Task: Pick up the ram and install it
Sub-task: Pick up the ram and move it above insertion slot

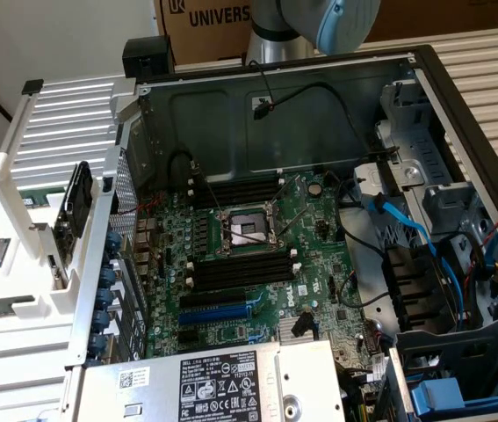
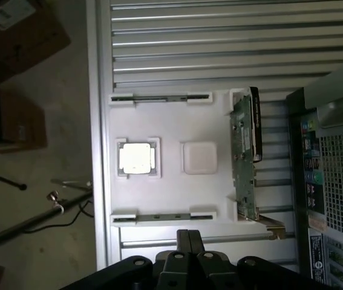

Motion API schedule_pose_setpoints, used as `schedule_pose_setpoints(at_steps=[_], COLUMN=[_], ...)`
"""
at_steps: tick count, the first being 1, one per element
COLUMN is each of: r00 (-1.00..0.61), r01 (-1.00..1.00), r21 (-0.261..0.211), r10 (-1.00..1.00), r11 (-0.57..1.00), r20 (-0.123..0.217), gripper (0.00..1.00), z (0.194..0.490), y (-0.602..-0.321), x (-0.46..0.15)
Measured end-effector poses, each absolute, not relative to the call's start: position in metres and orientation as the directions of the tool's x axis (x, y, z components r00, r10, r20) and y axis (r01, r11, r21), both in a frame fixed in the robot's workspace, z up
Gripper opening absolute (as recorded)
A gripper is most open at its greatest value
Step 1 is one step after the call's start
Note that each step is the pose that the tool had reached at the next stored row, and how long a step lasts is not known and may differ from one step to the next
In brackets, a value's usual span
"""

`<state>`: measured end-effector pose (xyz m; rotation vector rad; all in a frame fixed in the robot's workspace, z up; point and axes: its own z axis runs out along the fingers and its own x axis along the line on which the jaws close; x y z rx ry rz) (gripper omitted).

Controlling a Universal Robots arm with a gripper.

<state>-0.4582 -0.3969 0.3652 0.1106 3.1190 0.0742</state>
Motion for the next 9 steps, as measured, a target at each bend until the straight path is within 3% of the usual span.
schedule_pose_setpoints(at_steps=[9], r00=[-0.997], r01=[0.071], r21=[0.047], r10=[0.071], r11=[0.996], r20=[-0.005], gripper=[0.1], z=[0.347], y=[-0.397], x=[-0.458])
